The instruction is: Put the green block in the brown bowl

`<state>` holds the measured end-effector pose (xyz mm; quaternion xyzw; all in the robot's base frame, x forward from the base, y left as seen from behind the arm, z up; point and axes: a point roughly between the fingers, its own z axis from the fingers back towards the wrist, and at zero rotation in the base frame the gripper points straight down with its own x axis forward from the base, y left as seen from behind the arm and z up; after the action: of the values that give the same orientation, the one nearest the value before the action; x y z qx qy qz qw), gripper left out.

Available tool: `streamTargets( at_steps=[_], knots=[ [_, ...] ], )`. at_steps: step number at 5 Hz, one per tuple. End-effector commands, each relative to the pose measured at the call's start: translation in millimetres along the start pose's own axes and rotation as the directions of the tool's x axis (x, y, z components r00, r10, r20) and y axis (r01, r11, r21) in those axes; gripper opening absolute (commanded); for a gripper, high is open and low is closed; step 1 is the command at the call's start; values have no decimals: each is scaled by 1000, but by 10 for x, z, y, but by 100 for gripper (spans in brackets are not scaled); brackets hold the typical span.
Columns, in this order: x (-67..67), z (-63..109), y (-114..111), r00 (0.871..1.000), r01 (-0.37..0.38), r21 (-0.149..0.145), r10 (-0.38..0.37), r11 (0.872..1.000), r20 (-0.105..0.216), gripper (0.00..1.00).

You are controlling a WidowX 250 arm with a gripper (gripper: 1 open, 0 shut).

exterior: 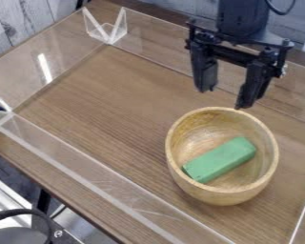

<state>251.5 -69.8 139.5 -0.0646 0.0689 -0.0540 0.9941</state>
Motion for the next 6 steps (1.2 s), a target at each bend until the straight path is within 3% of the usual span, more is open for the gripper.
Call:
streamTargets(
  at_steps=[1,2,4,5,6],
  knots=[
    [106,235,-14,998,-28,-6,29,1000,51,100],
    [280,400,56,996,-75,-3,75,997,48,100],
    [218,524,841,996,-32,-44,35,999,77,100],
    [82,495,1330,983,-106,-53,112,993,142,100],
    [-37,392,1698,969,-126,-66,138,990,203,100]
  ],
)
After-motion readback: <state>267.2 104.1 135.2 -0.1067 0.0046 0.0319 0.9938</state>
